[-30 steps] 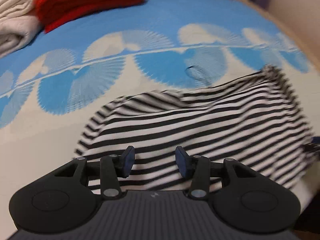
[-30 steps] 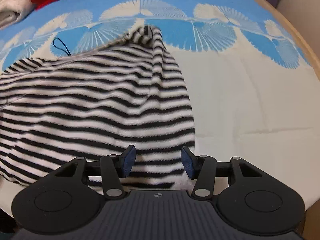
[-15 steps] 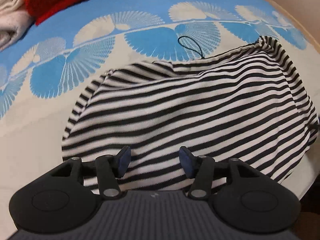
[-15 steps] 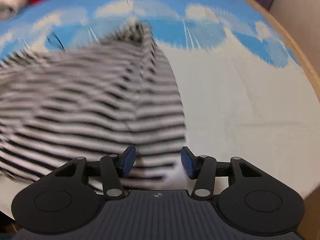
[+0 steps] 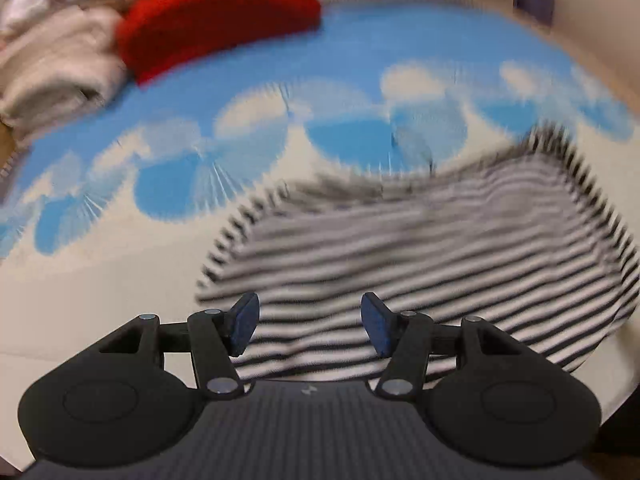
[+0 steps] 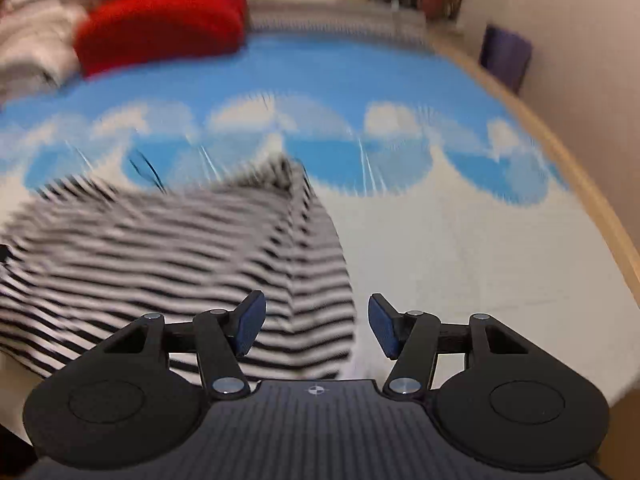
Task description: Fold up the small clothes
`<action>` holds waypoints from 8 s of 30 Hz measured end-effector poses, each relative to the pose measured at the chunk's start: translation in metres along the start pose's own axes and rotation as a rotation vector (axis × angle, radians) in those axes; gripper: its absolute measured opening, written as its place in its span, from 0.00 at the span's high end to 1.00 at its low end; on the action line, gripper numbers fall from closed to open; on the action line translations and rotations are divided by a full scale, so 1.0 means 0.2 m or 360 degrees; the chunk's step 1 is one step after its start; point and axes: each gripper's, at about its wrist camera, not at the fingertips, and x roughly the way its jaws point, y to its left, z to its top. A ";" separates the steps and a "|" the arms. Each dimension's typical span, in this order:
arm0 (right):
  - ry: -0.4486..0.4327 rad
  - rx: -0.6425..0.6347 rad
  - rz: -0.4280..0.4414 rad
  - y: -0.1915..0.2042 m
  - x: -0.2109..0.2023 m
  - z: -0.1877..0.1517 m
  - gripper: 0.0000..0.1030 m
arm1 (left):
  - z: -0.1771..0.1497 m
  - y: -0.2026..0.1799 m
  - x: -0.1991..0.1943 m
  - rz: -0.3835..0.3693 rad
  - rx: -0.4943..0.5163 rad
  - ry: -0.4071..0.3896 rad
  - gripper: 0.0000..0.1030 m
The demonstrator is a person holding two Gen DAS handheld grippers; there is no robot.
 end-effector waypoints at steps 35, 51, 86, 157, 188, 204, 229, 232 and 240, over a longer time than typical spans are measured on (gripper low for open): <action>-0.0119 0.0080 0.0055 -0.06 -0.12 -0.33 0.39 | -0.55 0.31 0.02 -0.0052 -0.0766 0.0265 0.63; -0.0097 0.0085 0.0029 -0.06 -0.10 -0.32 0.39 | -0.61 0.40 0.22 -0.0254 -0.1121 0.0546 0.33; 0.0008 0.0872 -0.0234 -0.60 -0.07 -0.31 0.39 | -0.20 0.42 -0.13 0.0373 -0.0736 0.0262 0.93; 0.0417 -0.0037 0.0212 0.06 0.12 -0.31 0.98 | 0.29 -0.02 0.72 -0.0963 -0.0737 0.0235 0.57; 0.0114 0.0312 0.0135 0.08 -0.03 -0.22 0.97 | -0.14 -0.10 0.19 -0.0202 -0.0077 0.0157 0.40; 0.0379 0.0223 0.0267 0.34 0.22 -0.26 1.00 | -0.22 -0.10 -0.21 -0.0137 -0.0310 -0.0096 0.31; -0.0477 0.0058 0.0122 0.36 -0.76 -0.41 0.12 | -0.58 -0.37 -1.06 0.0287 -0.0146 -0.0524 0.00; -0.0458 0.0001 0.0104 0.42 -0.81 -0.48 0.10 | -0.69 -0.38 -1.10 0.0144 -0.0268 -0.0448 0.00; -0.0322 -0.0050 0.0153 0.49 -0.77 -0.54 0.07 | -0.66 -0.41 -0.88 0.0132 -0.0228 -0.0315 0.00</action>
